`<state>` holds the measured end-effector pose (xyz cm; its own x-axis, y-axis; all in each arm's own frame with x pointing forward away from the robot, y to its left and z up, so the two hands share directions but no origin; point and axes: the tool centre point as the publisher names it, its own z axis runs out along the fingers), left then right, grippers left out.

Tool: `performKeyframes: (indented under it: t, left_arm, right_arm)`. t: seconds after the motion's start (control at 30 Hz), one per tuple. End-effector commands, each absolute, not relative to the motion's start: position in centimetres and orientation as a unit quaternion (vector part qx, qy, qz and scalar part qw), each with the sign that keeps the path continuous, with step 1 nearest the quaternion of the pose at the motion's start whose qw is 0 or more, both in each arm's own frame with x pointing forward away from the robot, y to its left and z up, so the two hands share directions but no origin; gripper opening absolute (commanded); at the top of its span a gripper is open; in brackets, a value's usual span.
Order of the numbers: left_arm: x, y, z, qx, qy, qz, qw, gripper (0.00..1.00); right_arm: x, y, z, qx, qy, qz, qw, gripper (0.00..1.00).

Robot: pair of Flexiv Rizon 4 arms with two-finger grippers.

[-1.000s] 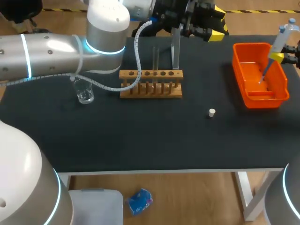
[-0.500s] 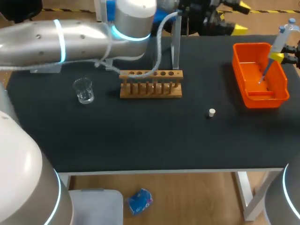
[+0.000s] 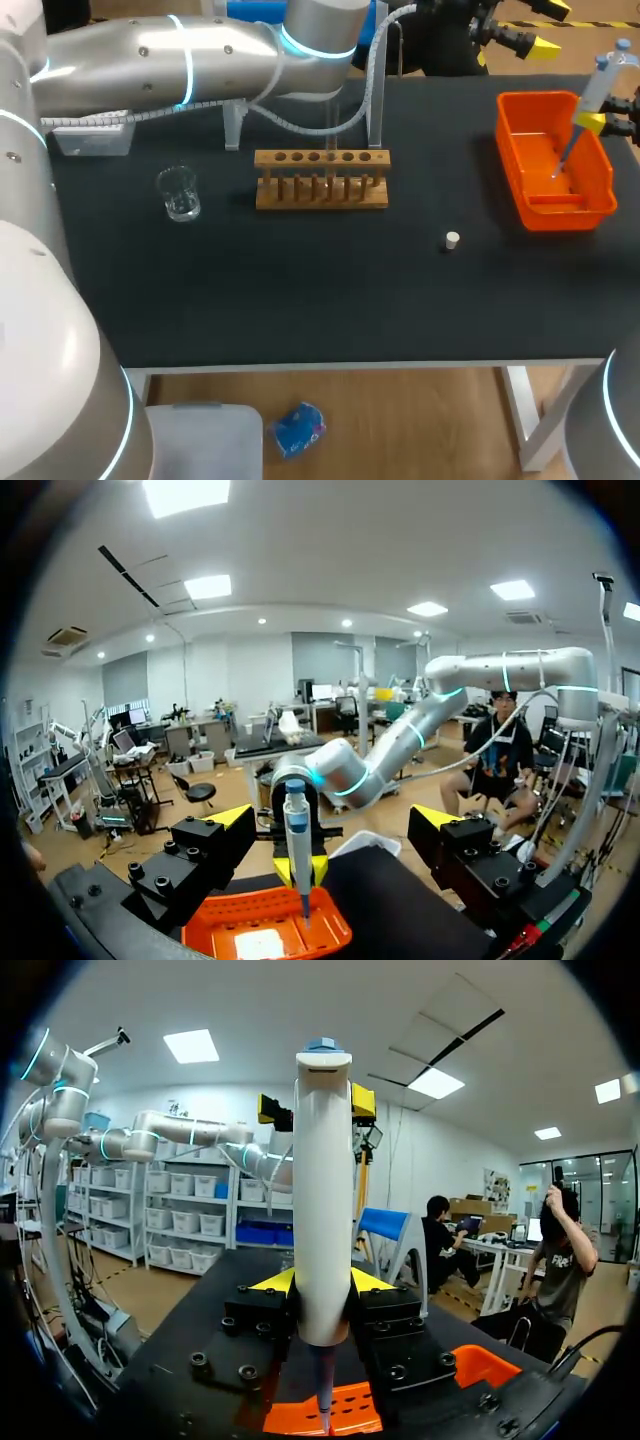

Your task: Invert the test tube, pick up the pipette, mount the tip to pipette, aspirate from beaker and dispense into the tube, eject the tip, return the pipette, and cap with the stopper.

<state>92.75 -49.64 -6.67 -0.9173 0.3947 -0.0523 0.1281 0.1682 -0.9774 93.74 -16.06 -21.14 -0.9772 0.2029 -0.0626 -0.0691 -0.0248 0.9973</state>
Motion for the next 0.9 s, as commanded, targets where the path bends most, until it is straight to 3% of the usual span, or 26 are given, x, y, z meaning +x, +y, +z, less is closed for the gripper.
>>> performKeyframes:
  t: [0.03,0.17,0.2,0.27,0.3,0.9]
  left_arm:
    - [92.6,-49.6,-6.5,-0.172,-0.764,0.614,0.102,1.00]
    - [92.0,-50.6,-6.5,-0.155,-0.770,0.614,0.081,0.98]
    - [91.9,-50.7,-6.6,-0.145,-0.774,0.611,0.079,0.51]
    - [91.5,-51.0,-6.9,-0.136,-0.769,0.621,0.068,0.25]
    - [91.4,-51.1,-7.0,-0.131,-0.771,0.620,0.066,0.00]
    - [90.9,-52.6,-7.6,-0.118,-0.768,0.626,0.066,0.00]
  right_arm:
    - [93.8,-16.2,-21.2,0.047,0.692,0.714,0.094,0.00]
    - [93.8,-16.2,-21.2,0.047,0.692,0.714,0.094,0.00]
    - [93.8,-16.2,-21.2,0.047,0.692,0.714,0.094,0.00]
    - [93.8,-16.2,-21.2,0.047,0.692,0.714,0.094,0.00]
    - [93.8,-16.2,-21.2,0.047,0.692,0.714,0.094,0.00]
    - [93.8,-16.2,-21.2,0.047,0.692,0.714,0.094,0.00]
